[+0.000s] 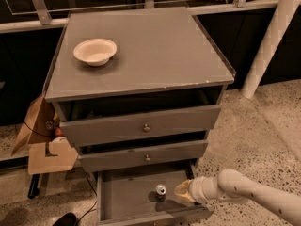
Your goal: Pick redbull can from bottom drawer and place on counter
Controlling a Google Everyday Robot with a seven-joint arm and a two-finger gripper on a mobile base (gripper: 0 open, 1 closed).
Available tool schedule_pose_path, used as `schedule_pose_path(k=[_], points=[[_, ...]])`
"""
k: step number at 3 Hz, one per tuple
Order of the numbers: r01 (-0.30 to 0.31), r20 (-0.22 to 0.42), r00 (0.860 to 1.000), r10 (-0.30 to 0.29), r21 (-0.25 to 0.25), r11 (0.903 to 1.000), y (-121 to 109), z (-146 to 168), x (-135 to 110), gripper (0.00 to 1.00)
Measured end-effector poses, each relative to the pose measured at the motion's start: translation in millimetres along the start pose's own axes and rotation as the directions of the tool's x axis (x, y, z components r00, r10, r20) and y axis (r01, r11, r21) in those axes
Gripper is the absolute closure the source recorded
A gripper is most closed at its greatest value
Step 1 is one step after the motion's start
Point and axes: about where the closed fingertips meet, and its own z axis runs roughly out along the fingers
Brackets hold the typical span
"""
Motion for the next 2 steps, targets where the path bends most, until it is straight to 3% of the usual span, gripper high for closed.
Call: schedule_pose_path(k=[1,2], points=[[0.022,0.010,1.000,-0.022,-0.001,0.9998,-9,35,22,0.76],[0.022,0.012,1.000,-0.022,-0.002,0.9998,-12,49,34,0.52]])
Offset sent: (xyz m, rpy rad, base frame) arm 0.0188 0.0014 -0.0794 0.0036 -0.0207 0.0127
